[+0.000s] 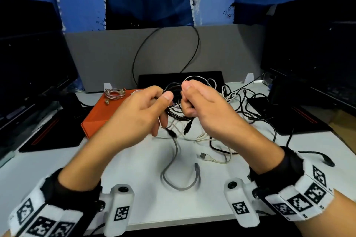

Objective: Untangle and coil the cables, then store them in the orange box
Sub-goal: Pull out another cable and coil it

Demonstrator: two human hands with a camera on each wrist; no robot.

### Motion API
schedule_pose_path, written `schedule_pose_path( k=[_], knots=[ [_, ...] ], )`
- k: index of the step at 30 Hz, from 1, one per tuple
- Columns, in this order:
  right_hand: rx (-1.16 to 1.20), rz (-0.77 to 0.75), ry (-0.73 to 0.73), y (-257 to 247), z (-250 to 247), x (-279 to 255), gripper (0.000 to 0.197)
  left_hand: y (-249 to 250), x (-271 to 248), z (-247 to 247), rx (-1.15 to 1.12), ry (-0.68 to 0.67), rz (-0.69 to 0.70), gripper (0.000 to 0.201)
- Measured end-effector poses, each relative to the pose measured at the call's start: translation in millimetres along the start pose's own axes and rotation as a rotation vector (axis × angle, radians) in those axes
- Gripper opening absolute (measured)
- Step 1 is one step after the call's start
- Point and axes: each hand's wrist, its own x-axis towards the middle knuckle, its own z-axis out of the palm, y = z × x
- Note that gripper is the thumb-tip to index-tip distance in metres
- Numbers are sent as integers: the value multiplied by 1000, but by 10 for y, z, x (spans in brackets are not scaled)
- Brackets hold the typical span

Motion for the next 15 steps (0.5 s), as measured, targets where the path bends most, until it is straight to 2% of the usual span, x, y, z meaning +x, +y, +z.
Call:
schedule_pose_path(
  k=[3,5,8,11,13,15],
  knots=[
    [-59,-10,40,-42,-113,15,38,-39,-4,-200,-232,-248,-51,28],
    [-142,-16,66,-58,-174,14,39,-48,-19,-305,-327,-285,-20,22],
    [-266,-34,63,-57,-157,3,39,-34,-7,-309,-601,-154,31,18],
    [-276,-43,52,-19,-53,4,37,-36,27,-154,-861,-96,40,18],
    [-205,-28,59,37,-23,26,36,-41,46,-55,-859,-37,40,18],
    [-153,-11,82,77,-32,46,37,-21,43,-22,-686,71,55,14]
  ],
)
